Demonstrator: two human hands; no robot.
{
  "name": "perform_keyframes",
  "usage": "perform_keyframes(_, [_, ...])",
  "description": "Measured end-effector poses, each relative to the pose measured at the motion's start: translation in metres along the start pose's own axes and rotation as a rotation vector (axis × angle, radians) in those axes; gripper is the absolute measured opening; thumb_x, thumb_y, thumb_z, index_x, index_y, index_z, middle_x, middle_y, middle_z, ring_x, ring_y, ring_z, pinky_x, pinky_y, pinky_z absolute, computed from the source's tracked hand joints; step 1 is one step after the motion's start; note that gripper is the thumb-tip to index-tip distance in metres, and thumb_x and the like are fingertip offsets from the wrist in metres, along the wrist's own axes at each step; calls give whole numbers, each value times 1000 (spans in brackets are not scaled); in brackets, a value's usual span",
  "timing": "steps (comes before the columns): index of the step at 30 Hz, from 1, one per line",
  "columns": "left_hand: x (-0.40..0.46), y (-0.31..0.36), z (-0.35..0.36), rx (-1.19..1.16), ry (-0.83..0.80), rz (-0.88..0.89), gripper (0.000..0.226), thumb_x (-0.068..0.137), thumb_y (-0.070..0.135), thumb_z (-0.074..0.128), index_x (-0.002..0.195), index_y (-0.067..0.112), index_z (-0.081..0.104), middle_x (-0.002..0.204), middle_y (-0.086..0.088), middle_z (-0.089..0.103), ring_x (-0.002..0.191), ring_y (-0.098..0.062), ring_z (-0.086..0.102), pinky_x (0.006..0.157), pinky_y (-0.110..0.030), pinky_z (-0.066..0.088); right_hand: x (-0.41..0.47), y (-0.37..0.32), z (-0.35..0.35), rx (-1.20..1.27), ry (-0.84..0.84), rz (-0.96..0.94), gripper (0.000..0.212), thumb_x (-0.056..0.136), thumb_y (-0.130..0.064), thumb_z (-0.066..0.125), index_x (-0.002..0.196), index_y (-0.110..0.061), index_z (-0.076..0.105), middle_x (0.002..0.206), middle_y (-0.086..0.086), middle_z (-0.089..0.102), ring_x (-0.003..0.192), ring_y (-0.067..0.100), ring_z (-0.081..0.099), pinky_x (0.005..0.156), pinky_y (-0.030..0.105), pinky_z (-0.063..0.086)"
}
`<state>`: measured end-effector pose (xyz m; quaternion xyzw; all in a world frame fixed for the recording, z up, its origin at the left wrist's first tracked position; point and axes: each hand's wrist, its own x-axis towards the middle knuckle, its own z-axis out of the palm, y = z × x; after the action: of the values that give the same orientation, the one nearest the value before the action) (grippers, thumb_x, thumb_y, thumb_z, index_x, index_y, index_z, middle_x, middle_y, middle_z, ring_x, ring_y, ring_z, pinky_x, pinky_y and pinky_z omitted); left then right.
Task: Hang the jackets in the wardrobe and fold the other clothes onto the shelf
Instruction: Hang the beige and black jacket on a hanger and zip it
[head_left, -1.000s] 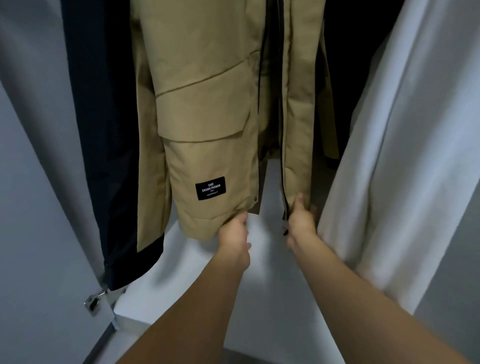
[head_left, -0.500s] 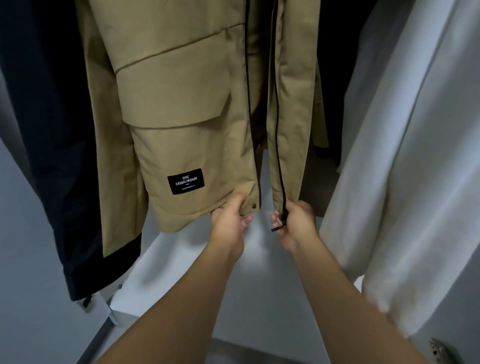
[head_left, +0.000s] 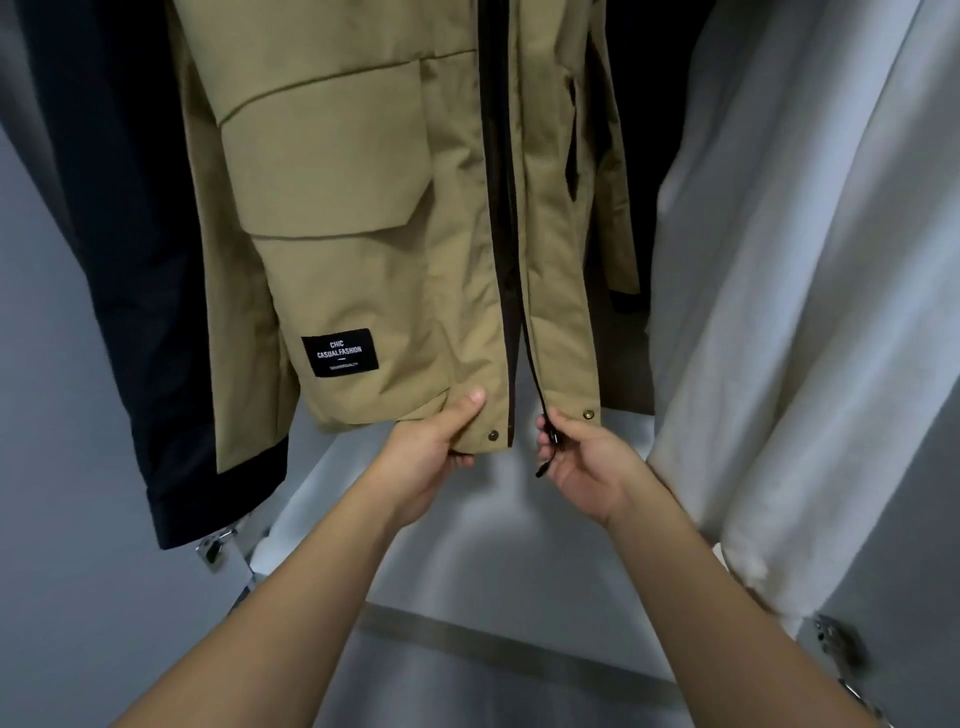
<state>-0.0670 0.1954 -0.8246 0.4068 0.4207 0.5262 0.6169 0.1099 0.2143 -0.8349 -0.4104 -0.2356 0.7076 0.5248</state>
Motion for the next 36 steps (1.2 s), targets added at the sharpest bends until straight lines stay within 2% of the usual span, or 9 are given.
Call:
perform_keyframes(2, [-8,7,0,105,-20,-28,34,84,24,73,116,12,71,112,1,73,101,-14,67,78,-27,43,-7,2,-3,-2,-1,-9,10,91,-8,62,100,-7,60,81,5,62,66,11,55,63,20,48])
perform_keyframes(4, [-13,10,0,221,-10,-65,29,83,19,76,111,9,73,109,2,74,104,-15,67,76,-24,42,-11,2,-7,-10,-11,17,21,87,-9,66,107,-7,62,83,3,68,68,10,59,65,20,50])
perform_keyframes(7, [-16,14,0,350,-41,-107,24,81,22,79,104,14,76,102,7,76,85,-4,66,66,-18,42,-17,2,-8,-115,-39,72,16,86,-12,67,102,-8,65,82,-1,73,64,7,56,57,16,47])
perform_keyframes(10, [-19,18,0,456,-57,-86,4,80,21,80,79,21,76,76,14,74,59,1,59,55,-14,42,-20,0,-5,-173,-92,52,26,77,-10,72,101,-7,64,81,3,66,56,5,52,48,15,39])
perform_keyframes(13, [-18,19,3,399,52,28,17,85,15,75,70,16,68,56,11,65,47,0,54,49,-11,41,-24,0,-2,-197,-178,43,34,74,-7,70,106,-4,61,82,6,58,62,9,49,48,16,40])
perform_keyframes(18, [-21,22,7,274,187,182,14,88,14,71,77,7,70,59,4,65,51,-6,53,55,-16,43,-27,6,1,-157,-247,19,16,80,2,66,94,-4,61,75,7,58,57,10,56,52,18,49])
perform_keyframes(22, [-28,13,8,335,199,264,26,87,10,73,64,16,62,46,17,59,42,6,50,48,-5,37,-26,9,8,-57,-308,-10,17,75,-2,66,90,0,61,73,8,61,55,8,58,53,16,52])
perform_keyframes(30, [-29,11,4,336,225,306,39,85,14,75,51,20,58,45,17,56,44,6,51,49,-3,36,-21,15,13,-21,-391,-41,7,78,-2,64,85,-2,63,68,4,61,54,8,56,51,18,49])
perform_keyframes(36, [-31,7,2,350,237,345,36,86,11,75,56,21,57,46,19,57,44,7,50,48,-3,36,-21,21,15,3,-366,-50,17,78,-3,64,93,0,59,69,5,61,55,8,56,52,18,50])
